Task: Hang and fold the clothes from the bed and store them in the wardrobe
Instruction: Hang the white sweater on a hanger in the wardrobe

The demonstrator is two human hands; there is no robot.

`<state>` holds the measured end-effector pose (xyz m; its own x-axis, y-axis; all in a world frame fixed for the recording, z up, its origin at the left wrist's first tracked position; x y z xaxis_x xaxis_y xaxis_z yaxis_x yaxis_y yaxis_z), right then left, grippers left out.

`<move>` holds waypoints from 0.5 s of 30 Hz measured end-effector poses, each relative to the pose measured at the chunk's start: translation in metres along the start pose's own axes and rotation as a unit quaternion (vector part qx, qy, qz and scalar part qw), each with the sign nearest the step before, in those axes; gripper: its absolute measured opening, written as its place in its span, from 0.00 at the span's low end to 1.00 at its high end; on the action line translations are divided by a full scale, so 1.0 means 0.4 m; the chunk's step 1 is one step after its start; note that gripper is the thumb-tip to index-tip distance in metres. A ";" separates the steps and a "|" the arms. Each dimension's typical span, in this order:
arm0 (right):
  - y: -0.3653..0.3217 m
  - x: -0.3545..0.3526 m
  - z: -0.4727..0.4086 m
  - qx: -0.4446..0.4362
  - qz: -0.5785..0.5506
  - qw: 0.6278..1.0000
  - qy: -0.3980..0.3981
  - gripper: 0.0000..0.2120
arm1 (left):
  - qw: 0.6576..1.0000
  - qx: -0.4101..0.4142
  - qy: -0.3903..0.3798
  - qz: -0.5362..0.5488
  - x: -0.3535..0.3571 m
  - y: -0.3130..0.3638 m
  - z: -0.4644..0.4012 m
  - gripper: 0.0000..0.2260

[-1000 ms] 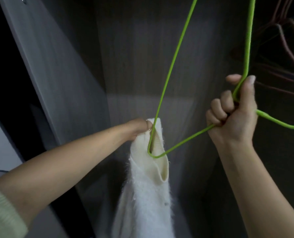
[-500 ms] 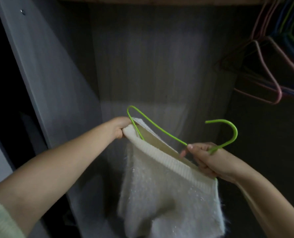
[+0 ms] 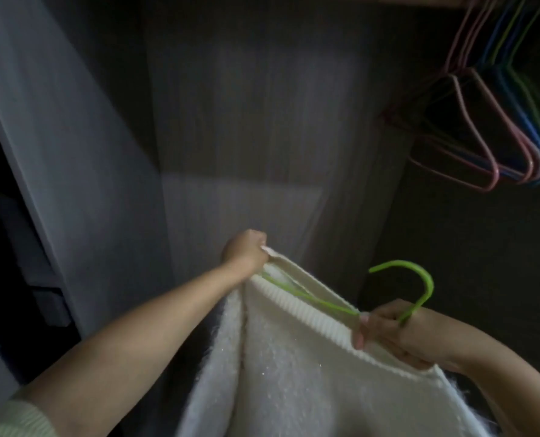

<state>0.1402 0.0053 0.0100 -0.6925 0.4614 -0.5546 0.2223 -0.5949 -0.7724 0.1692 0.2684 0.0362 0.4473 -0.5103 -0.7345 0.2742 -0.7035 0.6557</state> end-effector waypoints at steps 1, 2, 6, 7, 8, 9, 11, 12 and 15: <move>0.006 0.007 -0.005 0.007 0.017 1.000 0.001 0.21 | 0.998 0.046 0.018 -0.037 0.014 0.031 0.018 0.11; 0.004 0.013 -0.011 0.009 0.010 1.000 0.000 0.21 | 0.995 0.084 0.031 -0.044 0.027 0.058 0.033 0.11; -0.052 -0.001 -0.061 -0.009 -0.092 0.996 0.005 0.20 | 0.994 0.095 0.046 -0.013 0.037 0.099 0.032 0.12; -0.066 -0.006 -0.084 -0.011 -0.080 0.997 0.016 0.19 | 0.995 0.090 0.048 -0.001 0.036 0.111 0.025 0.14; -0.079 -0.006 -0.107 -0.011 -0.061 0.998 0.029 0.19 | 0.995 0.089 0.052 0.004 0.034 0.126 0.019 0.15; -0.087 0.000 -0.130 -0.006 -0.049 0.998 0.040 0.18 | 0.995 0.086 0.052 0.003 0.036 0.135 0.013 0.16; -0.090 0.007 -0.162 0.015 -0.042 0.998 0.042 0.17 | 0.997 0.054 0.043 0.022 0.037 0.112 -0.008 0.17; -0.090 0.003 -0.167 0.022 -0.045 0.998 0.033 0.17 | 0.997 0.023 0.042 0.054 0.028 0.077 -0.021 0.17; -0.110 -0.054 -0.166 -0.010 -0.115 0.993 0.035 0.17 | 0.979 -0.068 0.055 0.185 -0.027 -0.042 -0.059 0.16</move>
<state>0.1909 0.0652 0.0356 -0.6774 0.6285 -0.3823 0.0776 -0.4558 -0.8867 0.1799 0.2976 0.0374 0.6244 -0.6558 -0.4243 0.1834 -0.4049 0.8958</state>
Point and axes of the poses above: each hand's wrist, its own z-axis away from the middle knuckle, its own x-axis out of the palm, y = z × x, the point moved 10 cm from there along -z, towards the middle knuckle, and after that the axes turned 2 degrees about -x, right-handed, at the moved point
